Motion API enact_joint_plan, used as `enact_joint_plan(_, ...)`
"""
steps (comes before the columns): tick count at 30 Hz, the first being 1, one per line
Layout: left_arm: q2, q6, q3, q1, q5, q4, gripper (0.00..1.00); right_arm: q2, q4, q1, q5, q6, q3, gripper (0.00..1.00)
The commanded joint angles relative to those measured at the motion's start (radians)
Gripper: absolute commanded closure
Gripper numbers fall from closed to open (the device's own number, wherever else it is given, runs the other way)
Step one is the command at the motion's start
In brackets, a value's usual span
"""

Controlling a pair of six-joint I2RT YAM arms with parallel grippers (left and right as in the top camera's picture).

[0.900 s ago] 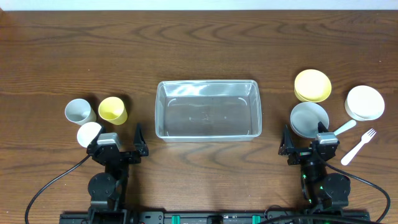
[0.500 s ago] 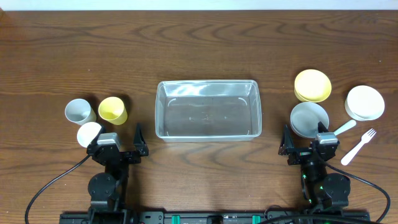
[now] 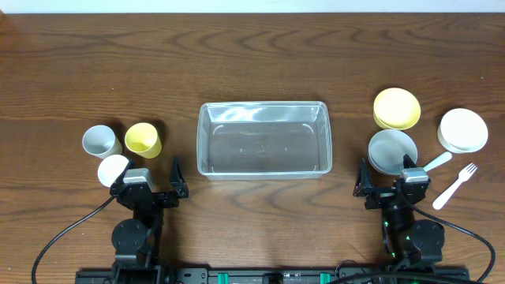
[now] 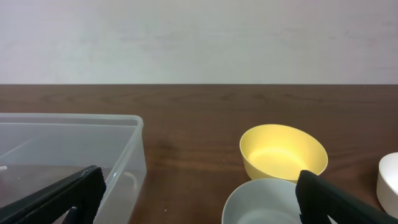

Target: Pack container

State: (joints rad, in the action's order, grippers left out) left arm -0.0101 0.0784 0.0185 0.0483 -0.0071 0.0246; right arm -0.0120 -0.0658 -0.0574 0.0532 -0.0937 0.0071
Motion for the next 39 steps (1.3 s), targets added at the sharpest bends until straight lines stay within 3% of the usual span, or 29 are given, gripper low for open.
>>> enact_joint_plan(1, 0.003, 0.002, -0.014, -0.004, -0.031, 0.046, 0.02, 0.007, -0.003, -0.009, 0.006, 0.013, -0.002, 0.01)
enact_joint_plan(18, 0.003, 0.002, -0.014, -0.004, -0.031, 0.046, 0.02, 0.007, -0.003, -0.009, 0.008, 0.013, -0.002, 0.01)
enact_joint_plan(22, 0.003, 0.003, -0.014, -0.004, -0.031, 0.044, 0.02, 0.007, -0.001, -0.009, 0.008, -0.053, -0.002, 0.01)
enact_joint_plan(26, -0.003, 0.064, 0.017, -0.004, -0.024, 0.065, 0.02, 0.006, -0.001, -0.009, 0.079, -0.063, 0.009, 0.01)
enact_joint_plan(31, -0.098, 0.065, 0.207, -0.004, -0.02, 0.194, 0.02, -0.032, -0.032, -0.009, 0.081, -0.061, 0.087, 0.01)
enact_joint_plan(39, -0.494, 0.066, 0.651, -0.004, -0.02, 0.458, 0.02, -0.288, -0.171, -0.008, 0.056, -0.018, 0.343, 0.01)
